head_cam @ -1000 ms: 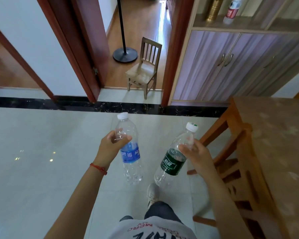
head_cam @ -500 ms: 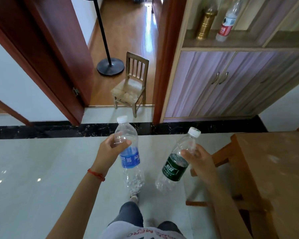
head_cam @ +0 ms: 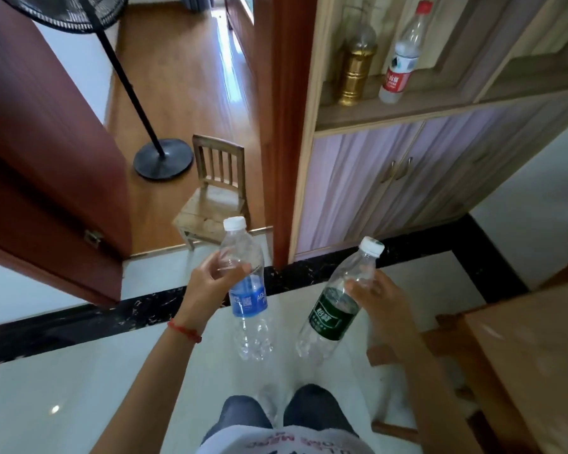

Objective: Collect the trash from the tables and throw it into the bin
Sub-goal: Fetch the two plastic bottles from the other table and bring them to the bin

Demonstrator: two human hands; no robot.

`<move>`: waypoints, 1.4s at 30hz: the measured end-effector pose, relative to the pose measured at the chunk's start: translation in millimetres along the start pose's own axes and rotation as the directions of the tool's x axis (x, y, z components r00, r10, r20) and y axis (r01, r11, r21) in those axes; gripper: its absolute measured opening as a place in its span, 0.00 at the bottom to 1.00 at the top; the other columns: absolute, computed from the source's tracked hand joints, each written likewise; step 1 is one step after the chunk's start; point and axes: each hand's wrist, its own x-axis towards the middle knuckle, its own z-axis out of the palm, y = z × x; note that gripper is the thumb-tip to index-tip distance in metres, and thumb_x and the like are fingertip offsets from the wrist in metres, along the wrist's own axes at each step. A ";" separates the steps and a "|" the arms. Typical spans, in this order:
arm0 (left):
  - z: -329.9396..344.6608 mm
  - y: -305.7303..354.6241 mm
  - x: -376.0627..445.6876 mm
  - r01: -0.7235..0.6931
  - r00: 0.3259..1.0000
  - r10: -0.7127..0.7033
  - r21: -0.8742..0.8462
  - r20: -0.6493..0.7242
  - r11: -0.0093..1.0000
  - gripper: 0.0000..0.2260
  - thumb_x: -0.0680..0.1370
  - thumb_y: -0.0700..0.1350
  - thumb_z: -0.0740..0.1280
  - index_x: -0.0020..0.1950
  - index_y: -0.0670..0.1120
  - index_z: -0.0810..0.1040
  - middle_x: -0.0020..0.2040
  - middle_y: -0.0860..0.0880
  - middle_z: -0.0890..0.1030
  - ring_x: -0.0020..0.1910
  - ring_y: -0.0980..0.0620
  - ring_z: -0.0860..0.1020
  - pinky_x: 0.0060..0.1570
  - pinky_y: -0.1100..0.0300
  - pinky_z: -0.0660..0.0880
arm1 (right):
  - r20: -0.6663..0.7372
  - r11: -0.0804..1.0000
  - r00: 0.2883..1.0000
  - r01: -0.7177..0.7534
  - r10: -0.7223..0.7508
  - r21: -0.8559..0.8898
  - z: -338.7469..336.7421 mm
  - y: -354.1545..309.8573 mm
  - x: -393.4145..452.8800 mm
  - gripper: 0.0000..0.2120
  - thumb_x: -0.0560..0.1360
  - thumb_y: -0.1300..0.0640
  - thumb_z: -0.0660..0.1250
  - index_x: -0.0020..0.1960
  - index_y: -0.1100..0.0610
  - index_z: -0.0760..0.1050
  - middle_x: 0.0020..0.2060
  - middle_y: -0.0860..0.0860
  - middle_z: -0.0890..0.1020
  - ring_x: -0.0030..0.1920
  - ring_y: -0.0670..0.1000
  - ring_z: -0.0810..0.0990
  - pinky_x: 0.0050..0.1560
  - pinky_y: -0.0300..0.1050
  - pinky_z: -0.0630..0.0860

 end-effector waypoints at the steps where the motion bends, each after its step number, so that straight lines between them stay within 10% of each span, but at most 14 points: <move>1: 3.7 2.8 12.6 -0.004 1.000 0.004 0.000 0.011 1.000 0.16 0.72 0.41 0.69 0.58 0.47 0.74 0.46 0.53 0.80 0.40 0.64 0.80 0.35 0.74 0.74 | -0.010 1.000 1.000 0.000 0.000 -0.005 -1.1 -1.6 9.6 0.09 0.70 0.59 0.71 0.42 0.48 0.73 0.37 0.44 0.79 0.33 0.31 0.77 0.33 0.23 0.70; 10: 61.6 37.4 118.4 -0.031 0.992 0.025 0.048 0.124 0.998 0.22 0.71 0.46 0.69 0.64 0.44 0.72 0.50 0.48 0.79 0.49 0.51 0.78 0.40 0.69 0.74 | -0.070 0.999 0.997 -0.014 0.017 0.049 -34.1 -4.2 110.8 0.12 0.70 0.57 0.72 0.51 0.57 0.76 0.40 0.49 0.82 0.41 0.49 0.81 0.40 0.39 0.75; 17: 124.6 74.3 173.0 -0.087 0.977 0.057 0.138 0.204 0.987 0.15 0.73 0.42 0.68 0.58 0.53 0.72 0.50 0.50 0.79 0.50 0.48 0.78 0.44 0.59 0.76 | -0.133 0.992 0.989 -0.054 0.069 0.112 -69.5 -7.8 157.1 0.11 0.70 0.56 0.70 0.52 0.57 0.77 0.44 0.52 0.83 0.45 0.51 0.81 0.40 0.39 0.73; 23: 185.1 83.5 214.3 -0.001 0.926 -0.047 0.128 0.374 0.992 0.23 0.68 0.47 0.73 0.61 0.43 0.74 0.55 0.46 0.79 0.54 0.47 0.78 0.50 0.59 0.76 | -0.285 0.985 0.951 -0.076 0.118 0.154 -105.0 -5.1 158.5 0.06 0.72 0.57 0.69 0.49 0.53 0.76 0.43 0.51 0.83 0.43 0.46 0.82 0.41 0.39 0.76; 33: 305.4 101.3 269.8 -0.099 0.691 -0.060 0.177 0.720 0.979 0.10 0.69 0.42 0.73 0.43 0.55 0.76 0.34 0.63 0.83 0.36 0.66 0.79 0.34 0.75 0.73 | -0.578 0.943 0.766 -0.112 0.282 0.312 -157.0 10.9 144.6 0.16 0.68 0.51 0.71 0.54 0.55 0.75 0.44 0.48 0.83 0.43 0.41 0.82 0.39 0.33 0.75; 42: 394.1 124.6 305.9 -0.134 0.427 -0.059 0.127 0.903 0.983 0.20 0.66 0.47 0.75 0.56 0.47 0.76 0.44 0.54 0.83 0.42 0.62 0.81 0.39 0.70 0.76 | -0.728 0.926 0.590 -0.096 0.349 0.366 -179.1 10.5 150.7 0.20 0.66 0.45 0.69 0.54 0.53 0.75 0.44 0.49 0.84 0.44 0.47 0.83 0.44 0.40 0.77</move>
